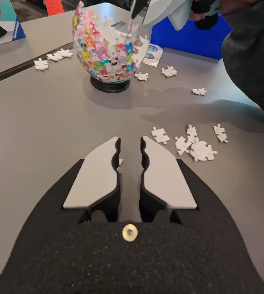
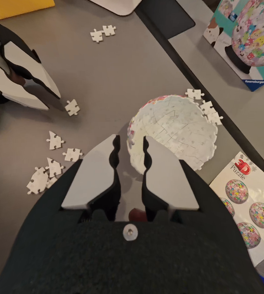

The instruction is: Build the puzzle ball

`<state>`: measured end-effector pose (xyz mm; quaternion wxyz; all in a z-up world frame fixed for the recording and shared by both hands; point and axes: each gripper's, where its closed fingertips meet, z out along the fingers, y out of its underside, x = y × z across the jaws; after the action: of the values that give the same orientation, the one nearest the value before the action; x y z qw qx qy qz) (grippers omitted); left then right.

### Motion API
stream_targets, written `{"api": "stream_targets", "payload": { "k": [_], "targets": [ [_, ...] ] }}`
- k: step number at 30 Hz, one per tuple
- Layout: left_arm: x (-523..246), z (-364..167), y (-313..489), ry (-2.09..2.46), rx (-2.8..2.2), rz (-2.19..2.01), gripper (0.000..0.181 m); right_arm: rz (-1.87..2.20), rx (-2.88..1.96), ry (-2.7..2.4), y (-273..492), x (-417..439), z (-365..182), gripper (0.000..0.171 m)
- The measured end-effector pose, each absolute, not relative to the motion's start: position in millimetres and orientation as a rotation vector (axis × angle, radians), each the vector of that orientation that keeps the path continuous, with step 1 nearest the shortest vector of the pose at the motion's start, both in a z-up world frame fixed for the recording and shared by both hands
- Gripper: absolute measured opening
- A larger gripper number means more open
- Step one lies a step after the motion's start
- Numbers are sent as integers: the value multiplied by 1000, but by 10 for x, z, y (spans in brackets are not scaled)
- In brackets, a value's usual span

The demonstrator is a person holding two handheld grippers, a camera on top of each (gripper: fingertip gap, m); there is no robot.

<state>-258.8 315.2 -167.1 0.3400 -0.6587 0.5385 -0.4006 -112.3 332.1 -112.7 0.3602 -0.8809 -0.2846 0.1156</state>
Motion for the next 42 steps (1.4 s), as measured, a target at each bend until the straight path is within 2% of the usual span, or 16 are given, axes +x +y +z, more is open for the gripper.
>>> {"api": "stream_targets", "payload": {
  "k": [4, 8, 13, 18, 24, 28, 42],
  "targets": [
    [-2462, -1704, 3533, 1372, -1723, -1168, 23, 432, -2308, -675, 3373, -1158, -1196, 18],
    [-2190, -1644, 3741, 1412, -1679, -1308, 23, 593, -2314, -600, 3351, -1153, -1216, 21],
    [-1754, -1604, 3677, 1574, -1492, -1259, 23, 723, -2293, -580, 3313, -1176, -1185, 21],
    [-1429, -1578, 3537, 1671, -1233, -945, 0, 595, -2268, -715, 3292, -1162, -1181, 24],
    [-1349, -1490, 3400, 1645, -1181, -972, 0, 510, -2299, -777, 3299, -1127, -1325, 20],
    [-1314, -1519, 3388, 1656, -1210, -1001, 0, 585, -2273, -723, 3321, -1131, -1294, 4],
    [-1205, -1576, 3310, 1701, -1209, -1010, 0, 907, -2266, -520, 3293, -1141, -1251, 2]
  ]
}}
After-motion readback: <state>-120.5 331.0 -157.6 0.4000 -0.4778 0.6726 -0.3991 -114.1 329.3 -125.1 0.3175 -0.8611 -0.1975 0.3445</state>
